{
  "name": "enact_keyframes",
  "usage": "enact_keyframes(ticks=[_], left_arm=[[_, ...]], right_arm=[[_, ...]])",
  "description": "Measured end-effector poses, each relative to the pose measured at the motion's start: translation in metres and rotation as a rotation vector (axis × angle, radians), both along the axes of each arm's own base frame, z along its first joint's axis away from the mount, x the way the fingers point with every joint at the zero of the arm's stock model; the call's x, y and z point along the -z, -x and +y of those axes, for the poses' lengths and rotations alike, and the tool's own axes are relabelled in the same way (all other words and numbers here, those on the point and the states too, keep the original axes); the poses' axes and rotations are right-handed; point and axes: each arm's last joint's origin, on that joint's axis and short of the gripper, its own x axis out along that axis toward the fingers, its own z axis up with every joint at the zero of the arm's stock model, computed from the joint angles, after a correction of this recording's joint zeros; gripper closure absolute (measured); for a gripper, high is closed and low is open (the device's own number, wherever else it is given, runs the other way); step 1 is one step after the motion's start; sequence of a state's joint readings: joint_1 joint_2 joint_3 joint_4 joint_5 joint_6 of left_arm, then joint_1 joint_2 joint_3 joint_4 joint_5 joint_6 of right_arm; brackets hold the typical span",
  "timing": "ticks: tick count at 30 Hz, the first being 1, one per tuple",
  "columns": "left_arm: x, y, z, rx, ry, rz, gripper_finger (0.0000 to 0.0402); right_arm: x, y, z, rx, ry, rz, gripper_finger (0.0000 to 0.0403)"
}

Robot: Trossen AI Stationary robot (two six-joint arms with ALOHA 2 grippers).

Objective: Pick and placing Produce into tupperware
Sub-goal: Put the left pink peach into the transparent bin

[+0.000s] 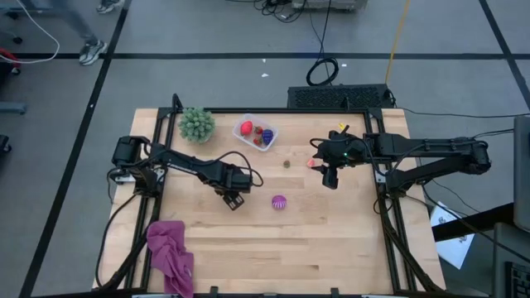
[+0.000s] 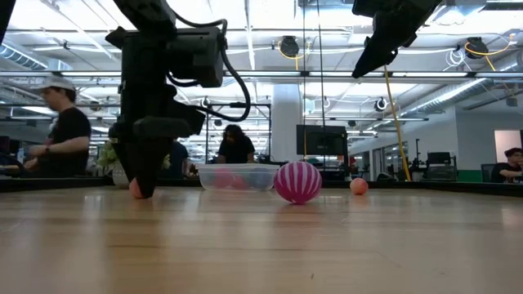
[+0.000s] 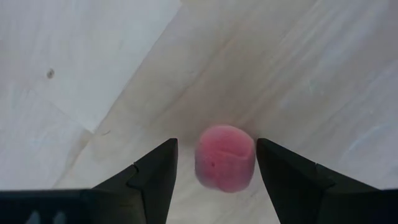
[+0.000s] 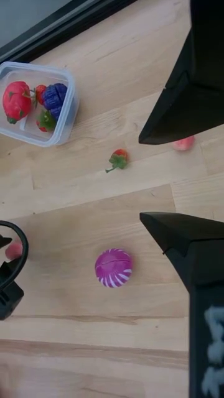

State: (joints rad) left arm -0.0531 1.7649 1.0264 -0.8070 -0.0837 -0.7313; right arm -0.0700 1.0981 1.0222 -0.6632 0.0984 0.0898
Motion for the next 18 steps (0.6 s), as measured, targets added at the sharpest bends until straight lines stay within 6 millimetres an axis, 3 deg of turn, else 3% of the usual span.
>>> enact_keyframes(ticks=[5,13,18], left_arm=[[0.0000,0.0001,0.0001,-0.005,0.002,0.000,0.0183],[0.0000,0.0001,0.0000,-0.005,0.005,0.001,0.0254],[0.0000,0.0001,0.0000,-0.006,0.005,0.001,0.0271]], right_arm=[[0.0000,0.0000,0.0000,0.000,0.000,0.000,0.0222],[0.0000,0.0000,-0.0001,0.000,0.000,0.000,0.0222],[0.0000,0.0000,-0.0001,0.000,0.000,0.000,0.0222]])
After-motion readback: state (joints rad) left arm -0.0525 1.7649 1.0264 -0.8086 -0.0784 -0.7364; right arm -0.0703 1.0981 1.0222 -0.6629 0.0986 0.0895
